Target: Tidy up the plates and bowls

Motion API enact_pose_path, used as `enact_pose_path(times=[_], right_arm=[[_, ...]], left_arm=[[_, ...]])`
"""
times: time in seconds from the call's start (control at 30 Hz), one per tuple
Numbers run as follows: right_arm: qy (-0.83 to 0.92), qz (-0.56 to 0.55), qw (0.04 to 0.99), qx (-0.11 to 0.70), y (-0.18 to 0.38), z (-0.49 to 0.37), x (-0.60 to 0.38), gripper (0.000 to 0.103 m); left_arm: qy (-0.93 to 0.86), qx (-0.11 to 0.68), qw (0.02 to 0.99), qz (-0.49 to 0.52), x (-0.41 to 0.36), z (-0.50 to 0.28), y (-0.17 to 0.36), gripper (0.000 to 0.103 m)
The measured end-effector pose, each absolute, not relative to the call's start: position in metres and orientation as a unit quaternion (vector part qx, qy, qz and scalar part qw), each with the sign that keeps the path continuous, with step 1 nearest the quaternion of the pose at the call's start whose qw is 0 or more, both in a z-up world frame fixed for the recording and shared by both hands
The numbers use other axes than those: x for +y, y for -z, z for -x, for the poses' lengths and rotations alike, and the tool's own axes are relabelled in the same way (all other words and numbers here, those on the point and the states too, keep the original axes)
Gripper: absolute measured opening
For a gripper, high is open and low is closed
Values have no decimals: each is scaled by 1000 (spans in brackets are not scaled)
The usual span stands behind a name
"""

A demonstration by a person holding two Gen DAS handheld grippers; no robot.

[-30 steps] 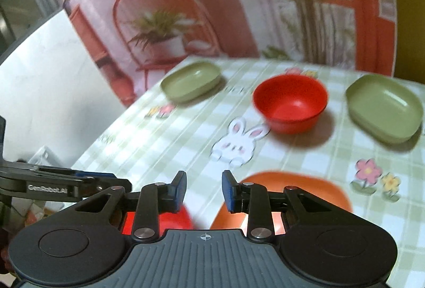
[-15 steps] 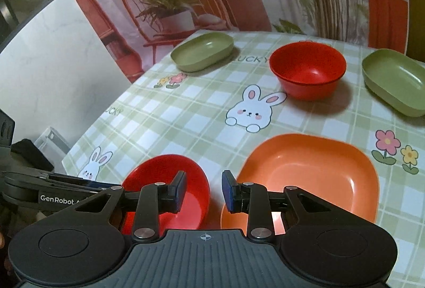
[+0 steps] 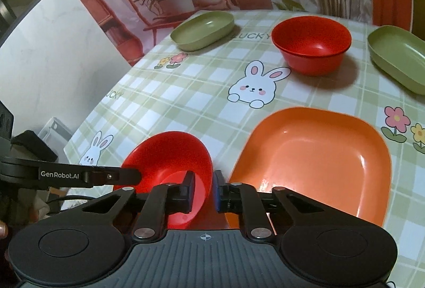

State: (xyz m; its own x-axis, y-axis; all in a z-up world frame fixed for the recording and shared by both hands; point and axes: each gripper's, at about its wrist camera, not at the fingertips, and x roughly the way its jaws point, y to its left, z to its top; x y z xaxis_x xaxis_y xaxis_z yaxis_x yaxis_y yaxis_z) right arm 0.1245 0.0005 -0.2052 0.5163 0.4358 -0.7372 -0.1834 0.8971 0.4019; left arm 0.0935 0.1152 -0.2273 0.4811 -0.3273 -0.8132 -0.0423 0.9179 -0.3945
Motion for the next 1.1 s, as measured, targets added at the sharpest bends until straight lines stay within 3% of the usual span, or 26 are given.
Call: enact_pose_path(times=[0.47,1.1], right_arm=[[-154,-176,881,412,183,-133,-26,11],[-73,-217,914,334,156,-196,-100,11]], left_arm=[[119,466,863,151,101,-114,201,11],[186,402,891,97,43,-207,159,11]])
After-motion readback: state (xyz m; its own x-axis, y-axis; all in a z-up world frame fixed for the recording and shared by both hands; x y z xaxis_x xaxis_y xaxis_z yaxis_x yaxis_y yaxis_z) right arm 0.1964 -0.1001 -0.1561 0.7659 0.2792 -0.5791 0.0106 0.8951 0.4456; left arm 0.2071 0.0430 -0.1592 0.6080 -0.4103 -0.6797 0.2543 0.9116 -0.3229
